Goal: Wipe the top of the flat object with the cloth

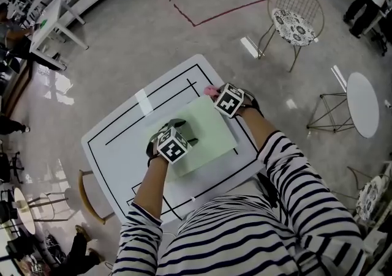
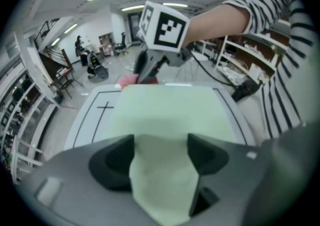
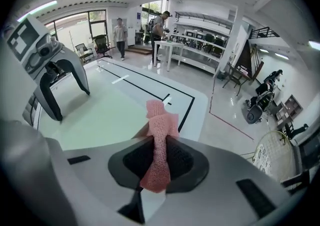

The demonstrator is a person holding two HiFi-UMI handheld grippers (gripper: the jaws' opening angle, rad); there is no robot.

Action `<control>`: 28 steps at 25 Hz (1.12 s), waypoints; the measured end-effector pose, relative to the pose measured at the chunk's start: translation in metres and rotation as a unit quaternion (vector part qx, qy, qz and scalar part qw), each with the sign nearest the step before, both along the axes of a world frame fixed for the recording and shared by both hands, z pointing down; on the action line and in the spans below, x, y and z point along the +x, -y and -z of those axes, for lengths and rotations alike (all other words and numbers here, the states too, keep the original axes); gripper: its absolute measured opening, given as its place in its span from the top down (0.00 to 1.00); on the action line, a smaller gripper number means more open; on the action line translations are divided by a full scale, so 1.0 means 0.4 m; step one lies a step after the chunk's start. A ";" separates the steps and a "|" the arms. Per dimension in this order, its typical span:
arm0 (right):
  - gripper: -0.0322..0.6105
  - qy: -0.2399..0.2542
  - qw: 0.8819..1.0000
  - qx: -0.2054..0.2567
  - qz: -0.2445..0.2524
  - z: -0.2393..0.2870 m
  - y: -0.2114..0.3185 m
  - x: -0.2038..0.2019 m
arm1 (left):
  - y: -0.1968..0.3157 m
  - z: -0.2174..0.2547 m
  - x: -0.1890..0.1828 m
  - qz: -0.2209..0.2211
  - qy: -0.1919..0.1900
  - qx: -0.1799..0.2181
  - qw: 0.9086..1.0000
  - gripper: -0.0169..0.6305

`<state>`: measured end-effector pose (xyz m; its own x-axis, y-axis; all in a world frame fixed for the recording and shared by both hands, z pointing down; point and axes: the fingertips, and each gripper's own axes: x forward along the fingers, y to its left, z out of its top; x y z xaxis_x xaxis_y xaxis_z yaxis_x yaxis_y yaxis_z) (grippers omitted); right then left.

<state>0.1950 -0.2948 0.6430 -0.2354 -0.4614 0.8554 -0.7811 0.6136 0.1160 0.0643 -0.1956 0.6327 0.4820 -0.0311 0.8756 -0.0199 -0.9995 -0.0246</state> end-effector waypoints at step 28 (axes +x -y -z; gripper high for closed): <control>0.87 0.027 0.991 -0.053 0.122 -0.019 -0.298 -0.031 | 0.003 -0.010 -0.006 0.001 0.033 -0.013 0.999 0.45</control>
<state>0.1826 -0.1755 0.6507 -0.3752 -0.2940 0.8791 -0.6105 0.7920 0.0043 0.0619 -0.1969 0.6368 0.4236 -0.0083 0.9058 -0.0217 -0.9998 0.0010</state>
